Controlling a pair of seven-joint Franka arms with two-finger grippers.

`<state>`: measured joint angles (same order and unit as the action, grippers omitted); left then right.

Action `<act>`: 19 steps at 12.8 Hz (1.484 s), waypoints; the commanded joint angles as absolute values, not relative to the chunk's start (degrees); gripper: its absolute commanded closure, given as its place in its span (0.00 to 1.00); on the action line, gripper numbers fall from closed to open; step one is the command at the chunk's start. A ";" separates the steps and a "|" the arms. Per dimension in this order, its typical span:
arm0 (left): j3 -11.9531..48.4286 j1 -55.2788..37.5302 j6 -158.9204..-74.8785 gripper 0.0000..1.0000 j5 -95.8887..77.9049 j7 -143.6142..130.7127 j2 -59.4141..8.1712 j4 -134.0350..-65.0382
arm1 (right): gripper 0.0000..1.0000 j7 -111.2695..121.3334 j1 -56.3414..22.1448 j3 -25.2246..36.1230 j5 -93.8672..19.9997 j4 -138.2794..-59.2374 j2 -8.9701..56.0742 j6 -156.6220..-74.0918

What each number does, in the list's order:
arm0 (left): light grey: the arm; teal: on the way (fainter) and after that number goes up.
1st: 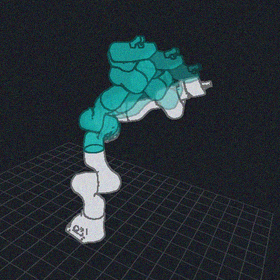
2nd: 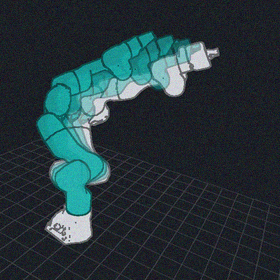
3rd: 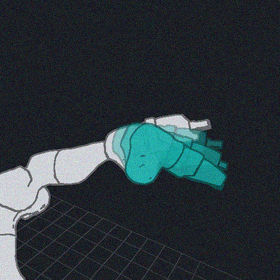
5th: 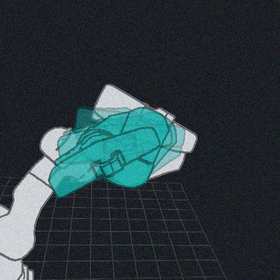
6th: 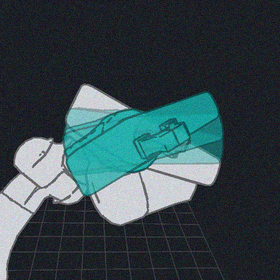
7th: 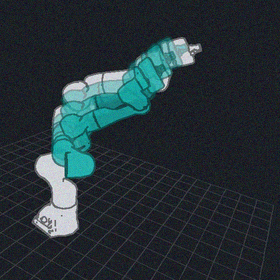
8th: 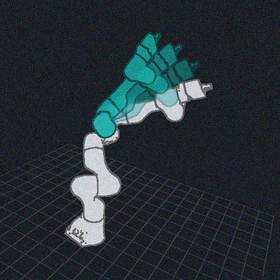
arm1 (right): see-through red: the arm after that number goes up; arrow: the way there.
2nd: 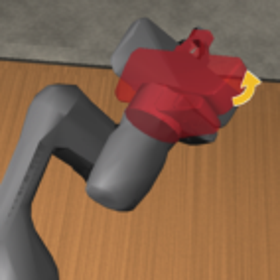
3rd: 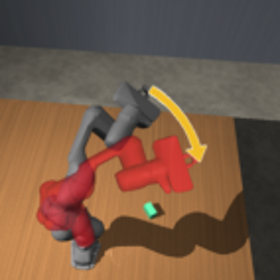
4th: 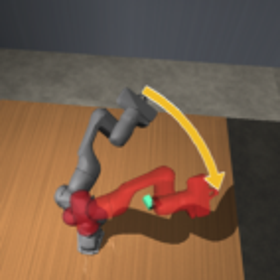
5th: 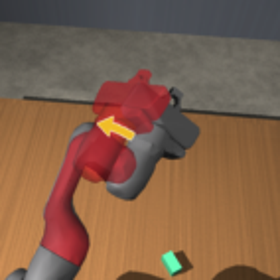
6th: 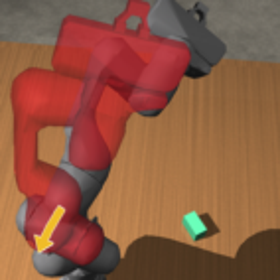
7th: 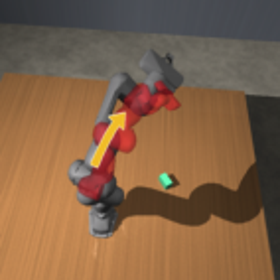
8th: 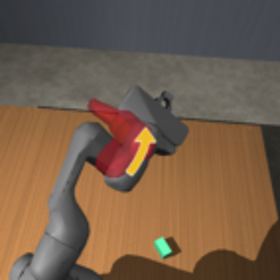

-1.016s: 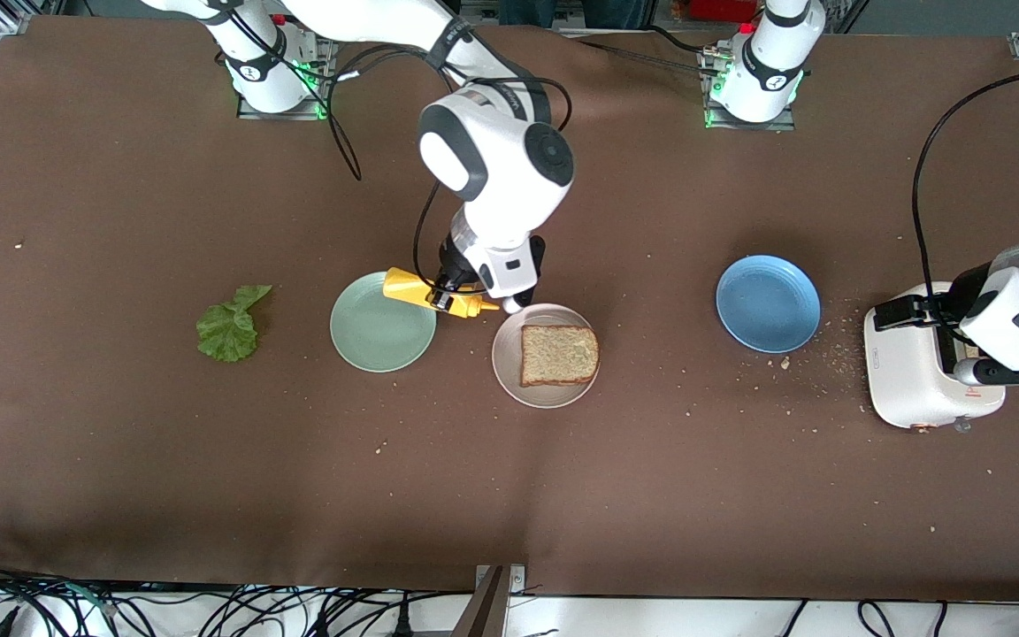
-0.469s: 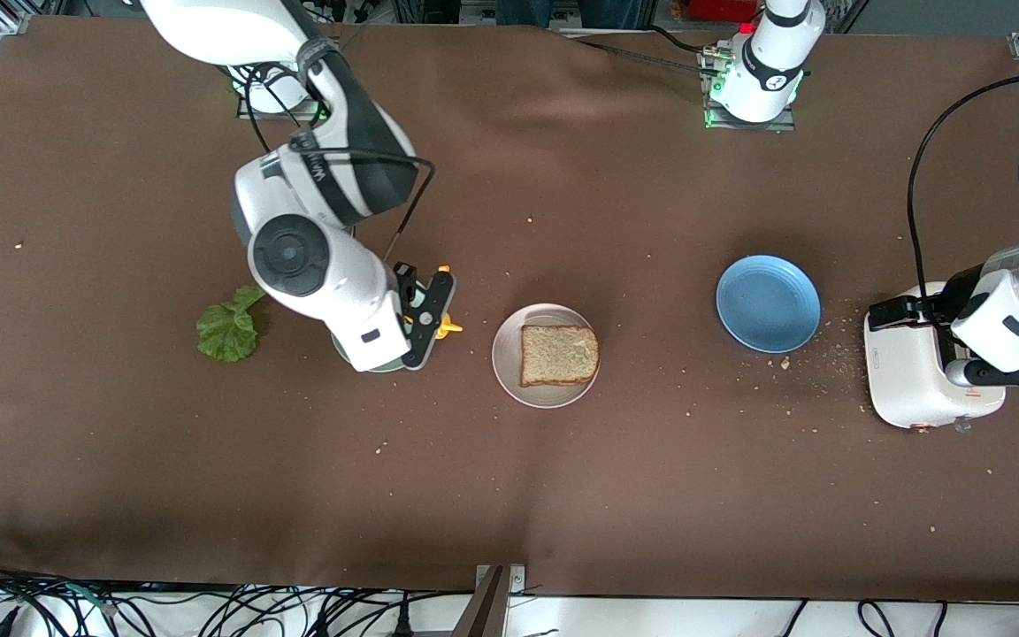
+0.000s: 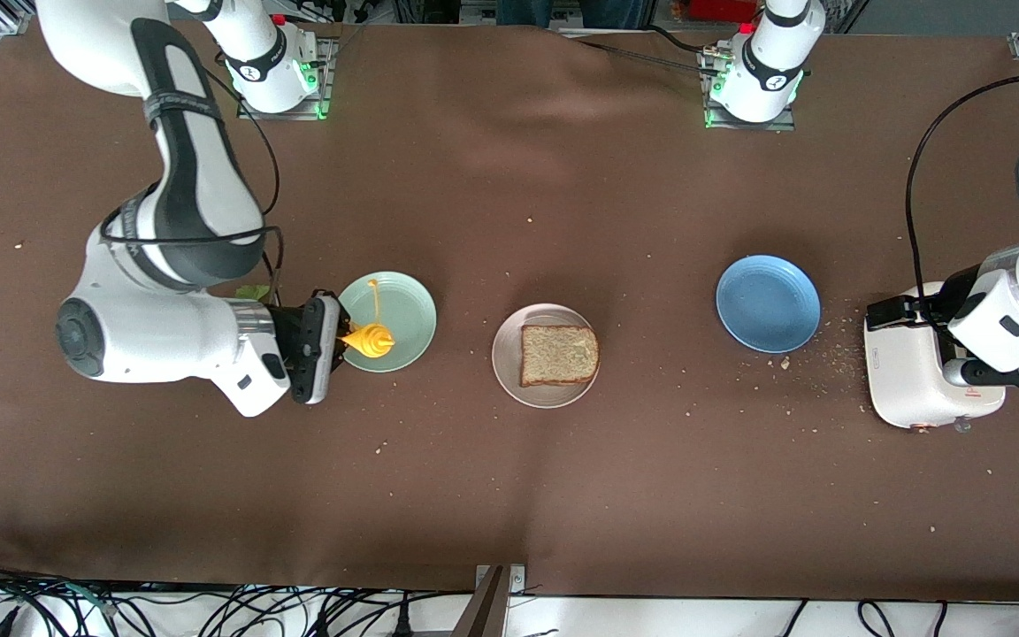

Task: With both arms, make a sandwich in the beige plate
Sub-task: 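Carry the mustard bottle back and set it down beside the lettuce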

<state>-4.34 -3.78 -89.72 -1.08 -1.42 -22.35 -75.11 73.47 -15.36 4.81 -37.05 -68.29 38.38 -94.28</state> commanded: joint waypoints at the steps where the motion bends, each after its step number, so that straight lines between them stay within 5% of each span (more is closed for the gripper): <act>1: -4.31 -4.13 -89.56 0.00 0.70 -1.14 -21.97 -75.50 | 1.00 89.59 -7.59 3.87 -48.47 -78.55 35.42 -91.42; 6: -4.22 -4.22 -89.56 0.00 0.70 -1.14 -22.06 -75.76 | 1.00 116.15 2.36 3.87 -56.59 -89.11 37.26 -83.86; 17: -4.22 -4.31 -89.56 0.00 0.70 -1.14 -22.24 -75.85 | 1.00 142.21 8.26 3.87 -58.80 -89.12 50.97 -79.98; 19: -4.22 -4.22 -89.56 0.00 0.70 -1.14 -22.24 -75.85 | 0.56 141.86 8.17 3.87 -59.50 -89.12 51.24 -80.42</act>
